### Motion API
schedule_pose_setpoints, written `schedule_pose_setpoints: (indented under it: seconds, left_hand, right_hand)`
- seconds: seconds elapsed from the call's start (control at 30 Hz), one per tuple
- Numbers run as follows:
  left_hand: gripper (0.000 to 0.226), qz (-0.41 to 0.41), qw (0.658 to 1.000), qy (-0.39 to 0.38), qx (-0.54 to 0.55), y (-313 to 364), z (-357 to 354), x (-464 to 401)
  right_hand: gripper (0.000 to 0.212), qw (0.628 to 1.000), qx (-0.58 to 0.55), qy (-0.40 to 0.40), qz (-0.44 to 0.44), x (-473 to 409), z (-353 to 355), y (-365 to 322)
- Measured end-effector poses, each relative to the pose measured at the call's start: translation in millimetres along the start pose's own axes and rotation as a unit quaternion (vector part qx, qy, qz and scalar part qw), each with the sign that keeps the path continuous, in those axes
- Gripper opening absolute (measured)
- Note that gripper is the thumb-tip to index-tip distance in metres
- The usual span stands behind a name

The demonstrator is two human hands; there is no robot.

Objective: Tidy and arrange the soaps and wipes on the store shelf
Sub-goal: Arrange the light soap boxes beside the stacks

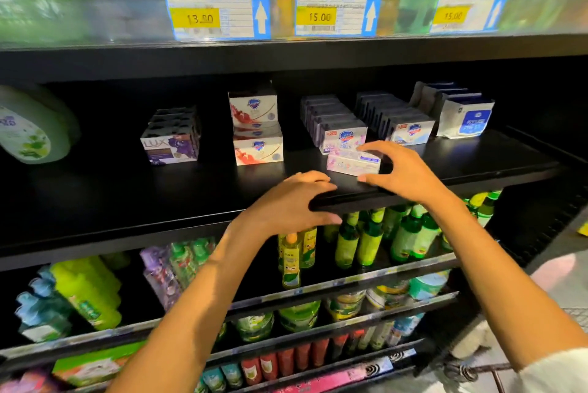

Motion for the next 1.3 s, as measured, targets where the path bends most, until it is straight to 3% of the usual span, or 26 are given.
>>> schedule_pose_setpoints:
  seconds: [0.13,0.27,0.4,0.57,0.73,1.0,1.2,1.3]
  left_hand:
    - [0.065,0.01,0.999,0.039,-0.019,-3,-10,-1]
    - [0.064,0.029,0.998,0.049,-0.019,-4,-8,1]
    - [0.058,0.046,0.996,0.057,0.057,-4,-2,1]
    - [0.051,0.086,0.961,0.178,0.193,2,13,-4]
    - [0.065,0.085,0.898,0.254,0.35,21,10,-29]
    - [0.041,0.098,0.799,0.29,0.518,22,-5,-45]
    - [0.037,0.122,0.79,0.278,0.533,19,-5,-46]
    - [0.036,0.114,0.787,0.276,0.54,18,-7,-48]
  right_hand:
    - [0.05,0.998,-0.064,0.017,0.002,0,1,6]
    - [0.032,0.974,-0.223,0.027,-0.018,-1,7,12]
    - [0.019,0.914,-0.401,0.002,-0.065,-9,9,12]
    - [0.015,0.841,-0.536,-0.048,-0.055,-16,10,4]
    - [0.032,0.835,-0.544,-0.064,-0.049,-19,-1,8]
    - [0.016,0.863,-0.501,-0.058,-0.036,-15,-1,6]
    - [0.047,0.856,-0.512,-0.068,-0.004,-9,4,5]
    - [0.045,0.849,-0.524,-0.058,-0.008,-7,7,6]
Point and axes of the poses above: each hand's wrist, its own x-axis away from the middle knuckle, its own z-axis out of the back of the hand, y = z × x, the point moved 5 cm from there along -x, towards the middle knuckle, and after that the axes turned 7 degrees about x, right-handed, at the moved point
